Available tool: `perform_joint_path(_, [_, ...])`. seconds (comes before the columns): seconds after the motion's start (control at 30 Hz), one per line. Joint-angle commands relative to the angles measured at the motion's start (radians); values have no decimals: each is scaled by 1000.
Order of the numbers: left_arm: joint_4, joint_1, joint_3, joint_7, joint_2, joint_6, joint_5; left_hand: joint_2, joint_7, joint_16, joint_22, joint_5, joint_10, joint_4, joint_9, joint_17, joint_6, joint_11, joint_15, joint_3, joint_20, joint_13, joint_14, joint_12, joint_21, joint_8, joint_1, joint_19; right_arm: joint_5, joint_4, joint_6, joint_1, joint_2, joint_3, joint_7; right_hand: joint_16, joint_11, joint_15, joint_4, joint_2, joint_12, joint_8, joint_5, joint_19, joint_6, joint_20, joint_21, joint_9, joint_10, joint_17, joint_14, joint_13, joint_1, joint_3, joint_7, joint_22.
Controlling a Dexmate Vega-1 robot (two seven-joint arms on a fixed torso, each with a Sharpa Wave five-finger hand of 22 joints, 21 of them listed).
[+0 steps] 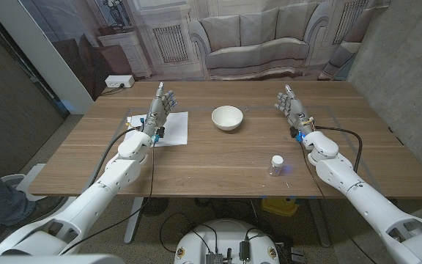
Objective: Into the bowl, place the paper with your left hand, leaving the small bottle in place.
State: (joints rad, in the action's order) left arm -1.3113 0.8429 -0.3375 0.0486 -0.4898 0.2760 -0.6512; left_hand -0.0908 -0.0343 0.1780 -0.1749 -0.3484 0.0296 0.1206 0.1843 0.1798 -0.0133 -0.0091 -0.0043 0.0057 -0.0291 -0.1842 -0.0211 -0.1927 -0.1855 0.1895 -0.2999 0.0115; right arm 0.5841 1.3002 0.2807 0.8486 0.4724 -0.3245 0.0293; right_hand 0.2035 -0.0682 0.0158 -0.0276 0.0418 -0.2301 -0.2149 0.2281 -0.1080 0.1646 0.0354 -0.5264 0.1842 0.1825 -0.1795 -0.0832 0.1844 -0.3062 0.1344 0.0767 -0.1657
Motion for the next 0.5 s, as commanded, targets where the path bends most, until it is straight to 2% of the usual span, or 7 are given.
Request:
perform_joint_path(0.03, [0,0,70,69,62,-45,26,6,-7,10,-3,-8,14,6,3,3,-6,-3,0,2,-61,-4,-3,-8,-7,10,-10,5,-130,-14,-31,26,-103,132,68,6,-3,0,0,0,-6,-6,2,-14,14,56,-3,5,11,-5,-16,4,-5,5,-2,-5])
perform_joint_path(0.27, [12,-12,94,121,79,-85,55,16,-8,11,-3,-10,13,4,3,3,-8,-1,1,5,-59,-4,0,-8,-8,10,-17,4,-205,37,-86,53,-123,166,51,4,-4,2,-1,-2,-6,-5,3,-15,16,54,2,5,12,-6,-16,4,-4,4,-2,-5])
perform_joint_path(0.5, [-12,4,121,118,81,-97,97,28,-8,12,-3,-13,20,1,3,3,-12,1,1,9,-59,-5,5,-11,-9,12,-27,3,-240,61,-100,69,-141,183,44,4,-4,3,-1,-4,-6,-4,3,-15,16,52,5,5,15,-6,-18,4,-3,4,-2,-5])
